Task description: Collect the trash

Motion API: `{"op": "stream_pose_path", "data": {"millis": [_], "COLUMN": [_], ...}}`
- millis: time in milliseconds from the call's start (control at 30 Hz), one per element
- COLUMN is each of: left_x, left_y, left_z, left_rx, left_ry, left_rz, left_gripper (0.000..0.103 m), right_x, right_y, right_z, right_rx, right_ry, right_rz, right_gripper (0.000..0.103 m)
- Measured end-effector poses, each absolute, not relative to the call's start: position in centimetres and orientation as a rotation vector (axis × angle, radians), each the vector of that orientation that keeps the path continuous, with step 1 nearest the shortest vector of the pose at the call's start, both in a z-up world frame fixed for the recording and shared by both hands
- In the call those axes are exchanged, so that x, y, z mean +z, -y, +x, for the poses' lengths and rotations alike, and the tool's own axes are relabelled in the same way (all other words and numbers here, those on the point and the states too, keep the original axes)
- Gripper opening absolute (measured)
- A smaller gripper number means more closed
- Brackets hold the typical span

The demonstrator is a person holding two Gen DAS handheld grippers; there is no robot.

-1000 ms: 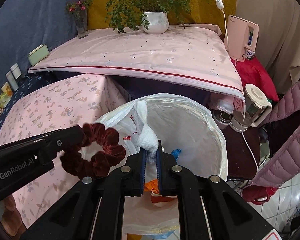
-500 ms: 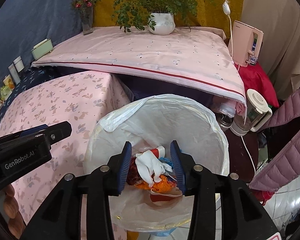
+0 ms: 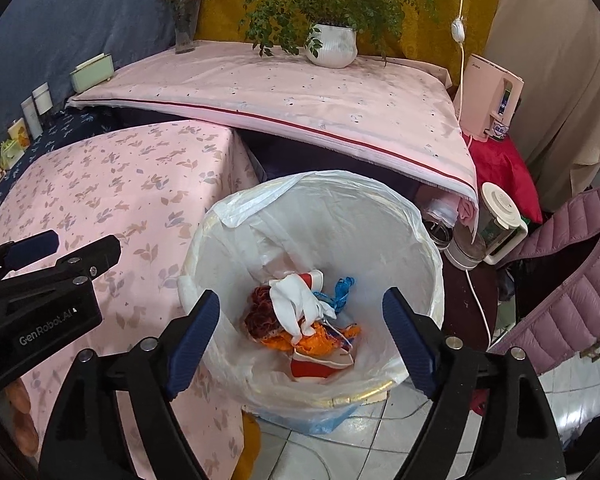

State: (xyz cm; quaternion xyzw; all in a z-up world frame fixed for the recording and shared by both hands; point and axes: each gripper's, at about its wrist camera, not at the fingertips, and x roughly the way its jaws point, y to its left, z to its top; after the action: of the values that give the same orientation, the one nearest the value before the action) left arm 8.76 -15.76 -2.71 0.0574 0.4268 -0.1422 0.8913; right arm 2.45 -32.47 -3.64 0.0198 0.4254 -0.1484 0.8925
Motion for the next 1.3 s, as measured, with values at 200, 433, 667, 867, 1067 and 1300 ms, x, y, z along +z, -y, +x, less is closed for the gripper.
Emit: {"op": "stream_pose_path", "data": {"millis": [200,433,667,867,1067,1300], "left_x": [-3.1,-3.1,-2.6,-2.6,-2.4,-2.3], "left_y": [15.1,14.8,15.1,15.3,15.3,15.2], "left_z": [7.1,5.3,4.2,3.7,3.6,3.6], "left_rx": [-0.285,-0.305,-0.325,-0.334,-0.333,-0.331], "left_ry": [-0.876,-0.901,-0.933,-0.957,-0.962,-0.961], "left_rz": [0.148,0.163,0.189,0.194,0.195,0.195], "left_gripper": [0.084,0.085,0.087,0.087,0.087,0.087], "right_x": [-3.4,-2.6,-1.9,-1.3,-1.0,-1.0], "right_y": [32.2,31.8,31.5,31.4,31.4,31.6], "right_z": [0.7,-0.7,-2.0,-2.5,-2.7,-3.0], "right_rx": [-0.309,-0.312,-0.318,-0.331,-0.341,-0.35], "right_ry": [-0.894,-0.914,-0.904,-0.895,-0.891,-0.894], "right_rz": [0.024,-0.005,-0.029,-0.035,-0.04,-0.042], "right_gripper": [0.086,0.09,0.09,0.09,0.09,0.09]}}
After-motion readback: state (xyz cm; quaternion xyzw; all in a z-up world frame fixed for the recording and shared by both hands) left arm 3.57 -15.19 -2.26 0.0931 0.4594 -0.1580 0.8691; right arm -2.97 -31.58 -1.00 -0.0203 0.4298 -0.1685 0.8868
